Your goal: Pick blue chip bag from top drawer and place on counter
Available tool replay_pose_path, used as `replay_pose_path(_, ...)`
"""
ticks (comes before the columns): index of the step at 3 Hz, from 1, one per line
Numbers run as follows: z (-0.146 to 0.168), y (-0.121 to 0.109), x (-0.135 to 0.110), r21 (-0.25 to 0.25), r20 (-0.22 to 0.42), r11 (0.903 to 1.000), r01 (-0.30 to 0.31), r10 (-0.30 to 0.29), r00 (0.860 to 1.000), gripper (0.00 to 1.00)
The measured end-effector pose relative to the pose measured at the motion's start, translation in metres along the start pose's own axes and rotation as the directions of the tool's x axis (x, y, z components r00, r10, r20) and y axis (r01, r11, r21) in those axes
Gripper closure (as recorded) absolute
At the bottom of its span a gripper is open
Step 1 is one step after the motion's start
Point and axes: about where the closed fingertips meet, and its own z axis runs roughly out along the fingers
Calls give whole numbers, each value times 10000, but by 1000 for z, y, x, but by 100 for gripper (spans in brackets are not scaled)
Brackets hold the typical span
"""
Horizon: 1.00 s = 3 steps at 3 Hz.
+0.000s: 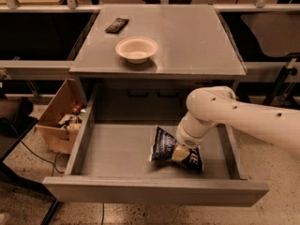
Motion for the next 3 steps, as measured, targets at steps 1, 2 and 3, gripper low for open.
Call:
replay_pose_path(1,-72,-10,-24,93,-133,9990,447,-446,9989,100)
replay_pose_path(2,-160,-34,-61,435,-210,9950,896,-888,9958,100)
replay_pose_path(3,-221,-66,-78,53,-736,9971,760,-754,9944,100)
